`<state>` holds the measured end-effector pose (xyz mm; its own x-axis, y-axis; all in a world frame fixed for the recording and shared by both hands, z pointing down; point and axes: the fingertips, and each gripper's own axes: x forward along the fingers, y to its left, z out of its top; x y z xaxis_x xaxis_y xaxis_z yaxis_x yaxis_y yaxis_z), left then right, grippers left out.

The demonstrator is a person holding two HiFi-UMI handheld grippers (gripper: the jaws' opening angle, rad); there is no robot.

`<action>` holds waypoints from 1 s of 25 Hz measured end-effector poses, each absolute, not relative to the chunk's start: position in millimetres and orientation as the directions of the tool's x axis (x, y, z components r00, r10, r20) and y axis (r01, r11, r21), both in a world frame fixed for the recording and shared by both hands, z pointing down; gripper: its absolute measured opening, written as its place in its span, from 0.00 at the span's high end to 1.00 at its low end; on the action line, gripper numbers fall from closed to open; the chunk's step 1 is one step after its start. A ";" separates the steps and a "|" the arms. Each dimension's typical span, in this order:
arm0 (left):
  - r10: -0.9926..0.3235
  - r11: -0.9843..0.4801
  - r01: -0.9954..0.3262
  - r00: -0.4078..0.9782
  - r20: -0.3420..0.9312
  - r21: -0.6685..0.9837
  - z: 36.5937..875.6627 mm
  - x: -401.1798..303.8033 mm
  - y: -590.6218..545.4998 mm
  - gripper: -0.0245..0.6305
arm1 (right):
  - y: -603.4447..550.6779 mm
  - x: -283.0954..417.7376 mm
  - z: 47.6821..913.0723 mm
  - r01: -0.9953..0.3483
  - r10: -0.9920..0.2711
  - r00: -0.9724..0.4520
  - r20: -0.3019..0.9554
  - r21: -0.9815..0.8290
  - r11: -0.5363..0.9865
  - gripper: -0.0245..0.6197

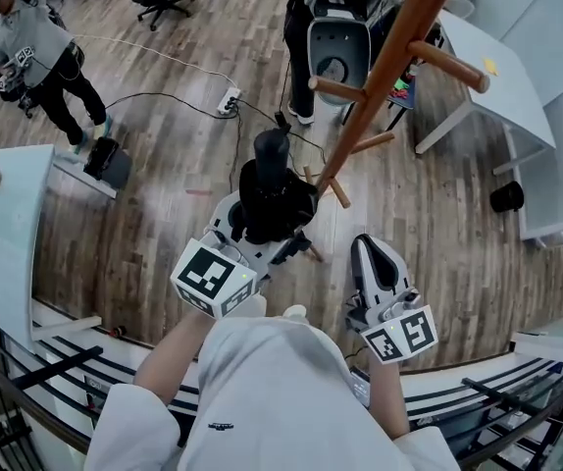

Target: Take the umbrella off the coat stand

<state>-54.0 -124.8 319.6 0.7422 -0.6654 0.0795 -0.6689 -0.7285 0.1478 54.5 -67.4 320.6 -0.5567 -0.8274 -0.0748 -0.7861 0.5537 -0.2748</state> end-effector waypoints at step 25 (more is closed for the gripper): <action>-0.622 -0.737 -0.641 0.767 0.154 0.213 380.6 -55.3 -68.4 0.55 | -50.2 53.9 358.6 -0.727 -0.793 -0.607 -0.050 -0.367 0.580 0.91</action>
